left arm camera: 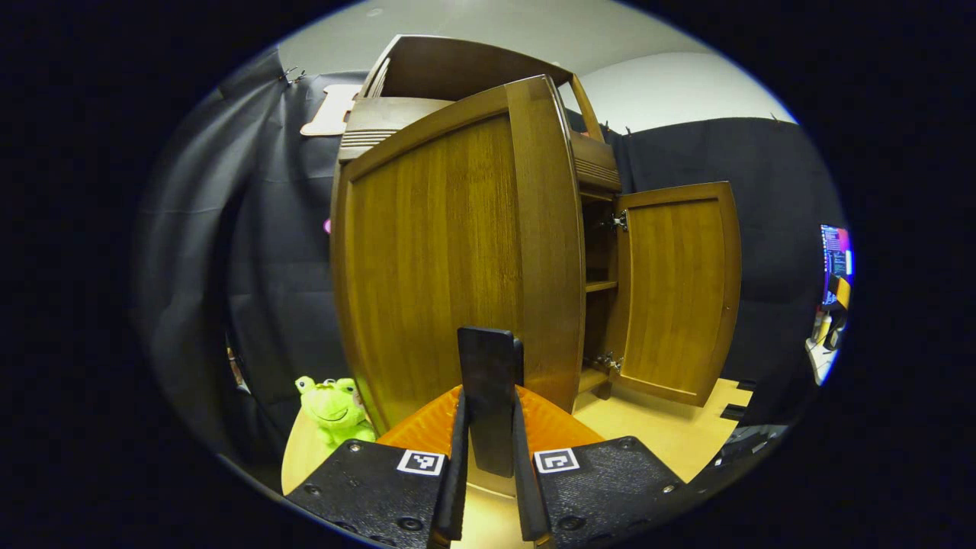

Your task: Open the right door of the double-door shoe cabinet with the right hand, and open the left door with the left hand.

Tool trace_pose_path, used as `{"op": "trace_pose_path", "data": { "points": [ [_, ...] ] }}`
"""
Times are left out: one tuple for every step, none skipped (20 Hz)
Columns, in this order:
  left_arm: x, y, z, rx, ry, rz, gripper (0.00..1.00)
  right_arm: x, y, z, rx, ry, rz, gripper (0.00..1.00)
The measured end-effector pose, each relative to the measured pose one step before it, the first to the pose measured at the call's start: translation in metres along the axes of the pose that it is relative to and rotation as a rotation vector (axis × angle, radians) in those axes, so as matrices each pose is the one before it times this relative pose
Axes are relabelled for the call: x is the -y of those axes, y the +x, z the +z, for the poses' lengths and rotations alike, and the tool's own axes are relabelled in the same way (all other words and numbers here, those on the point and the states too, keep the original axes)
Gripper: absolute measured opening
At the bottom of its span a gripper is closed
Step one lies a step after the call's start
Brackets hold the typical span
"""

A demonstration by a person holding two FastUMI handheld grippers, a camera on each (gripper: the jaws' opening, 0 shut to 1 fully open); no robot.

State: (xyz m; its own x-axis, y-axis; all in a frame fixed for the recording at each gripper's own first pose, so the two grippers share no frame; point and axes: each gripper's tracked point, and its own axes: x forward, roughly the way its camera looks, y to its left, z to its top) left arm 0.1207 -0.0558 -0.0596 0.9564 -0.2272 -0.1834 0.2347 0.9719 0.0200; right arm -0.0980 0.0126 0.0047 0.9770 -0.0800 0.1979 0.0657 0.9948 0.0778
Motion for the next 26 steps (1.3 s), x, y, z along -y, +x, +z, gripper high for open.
{"op": "trace_pose_path", "data": {
  "points": [
    [-0.00331, -0.00328, -0.00059, 0.00076, -0.00563, 0.00724, 0.29, 0.00045, 0.00055, -0.00173, -0.00427, 0.00063, -0.00423, 0.94],
    [-0.0053, -0.00687, -0.00154, 0.00052, -0.00329, 0.0106, 0.29, -0.00069, -0.00053, -0.00195, -0.0059, 0.00115, -0.00309, 0.99],
    [-0.00893, -0.00992, -0.00041, 0.00608, 0.00152, 0.01403, 0.28, -0.00141, -0.00045, -0.00267, -0.00826, 0.00015, -0.00031, 0.99],
    [-0.01165, -0.00851, -0.00113, 0.00363, 0.01224, 0.02109, 0.27, -0.00245, -0.00025, -0.00371, -0.00694, -0.00184, 0.00257, 0.94],
    [-0.01201, -0.00637, -0.00168, -0.00088, 0.00924, 0.0315, 0.27, -0.00148, 0.00082, -0.00164, -0.00389, -0.00187, 0.00117, 0.94],
    [-0.01193, -0.00379, -0.00077, 0.00052, 0.0143, 0.03361, 0.27, -0.0001, 0.00206, -0.00101, 0.00208, 0.00331, -0.00613, 0.94],
    [-0.01158, -0.00372, -0.00124, 0.00203, 0.01252, 0.03244, 0.25, 0.00162, 0.00051, 0.00109, 0.00439, 0.0114, -0.01141, 0.99],
    [-0.01099, -0.00122, -0.00179, -0.00184, 0.0167, 0.03023, 0.24, 0.0013, 0.00016, -0.00057, 0.00389, 0.01113, -0.00667, 1.0],
    [-0.01249, -0.00173, -0.00318, -0.00718, 0.01481, 0.03058, 0.22, 0.00005, 0.00004, -0.00063, 0.00471, 0.00718, -0.00278, 0.99],
    [-0.01305, 0.00106, -0.00339, -0.00715, 0.01441, 0.02241, 0.23, 0.0004, 0.00067, -0.00144, 0.00048, 0.00368, -0.00379, 0.99],
    [-0.00669, -0.00095, 0.00038, 0.0101, -0.00747, -0.00818, 0.1, -0.00041, 0.00077, -0.00124, -0.0056, 0.00069, -0.0043, 0.94],
    [-0.00447, -0.00114, -0.00003, -0.00237, -0.01101, -0.00697, 0.12, -0.00251, 0.00222, -0.00027, -0.00433, 0.00014, 0.00272, 0.94],
    [-0.00547, -0.00245, -0.00255, -0.01089, -0.01192, -0.00502, 0.14, -0.00381, -0.00095, 0.00046, -0.00075, 0.00164, 0.01147, 0.94],
    [-0.00252, 0.0002, 0.00139, 0.00094, -0.01261, -0.01553, 0.12, -0.00653, 0.00071, -0.0012, 0.00064, 0.00414, 0.01676, 0.98],
    [-0.00268, -0.00076, -0.00063, -0.00701, -0.01294, -0.0109, 0.1, -0.00698, 0.00106, -0.00135, -0.001, 0.00462, 0.01751, 0.99],
    [-0.00395, -0.00053, -0.00148, 0.00245, -0.00412, -0.0096, 0.11, -0.00548, 0.00312, -0.00227, -0.00539, 0.00317, 0.01494, 0.99],
    [-0.00241, 0.00102, 0.00103, 0.01063, -0.00023, -0.01398, 0.1, -0.00289, 0.00165, -0.0012, -0.00452, -0.00067, 0.01027, 0.99],
    [-0.00195, -0.00122, 0.0003, 0.00929, 0.00169, -0.01365, 0.1, -0.00175, 0.00101, 0.00017, -0.00246, -0.00195, 0.00595, 0.99],
    [-0.00181, -0.00034, 0.00171, 0.01443, 0.00285, -0.01535, 0.1, -0.00099, 0.00002, -0.00031, -0.00261, -0.00265, 0.00315, 0.99],
    [-0.00254, -0.00086, -0.00069, 0.00852, -0.00635, -0.01106, 0.1, -0.00071, -0.00107, 0.00043, -0.00045, -0.0038, 0.00111, 0.94],
    [-0.00232, -0.00059, 0.00145, 0.0126, -0.02232, -0.01353, 0.11, -0.00121, 0.00035, 0.00057, -0.00023, -0.00118, 0.001, 0.94],
    [-0.00257, 0.00104, 0.00019, 0.00261, -0.01721, -0.00418, 0.09, -0.00236, 0.00103, 0.0002, -0.00079, 0.00043, 0.00304, 0.99],
    [-0.00263, -0.00065, -0.00152, -0.00576, -0.00627, -0.00337, 0.12, -0.00186, 0.00118, 0.00087, -0.00099, 0.00269, 0.00356, 0.99],
    [0.00069, 0.00057, 0.00042, 0.00623, 0.00359, -0.00506, 0.11, -0.00159, 0.00073, 0.00107, 0.00019, 0.00143, 0.00324, 0.99],
    [-0.0004, 0.00035, 0.00017, -0.00435, 0.00971, 0.00012, 0.07, 0.00018, 0.00046, -0.00054, -0.00047, -0.00129, 0.00036, 0.99],
    [-0.00018, -0.00008, -0.00057, 0.00021, 0.0086, -0.0002, 0.06, -0.00048, 0.00046, 0.00014, -0.00106, -0.00192, -0.00113, 0.99]
  ]
}}
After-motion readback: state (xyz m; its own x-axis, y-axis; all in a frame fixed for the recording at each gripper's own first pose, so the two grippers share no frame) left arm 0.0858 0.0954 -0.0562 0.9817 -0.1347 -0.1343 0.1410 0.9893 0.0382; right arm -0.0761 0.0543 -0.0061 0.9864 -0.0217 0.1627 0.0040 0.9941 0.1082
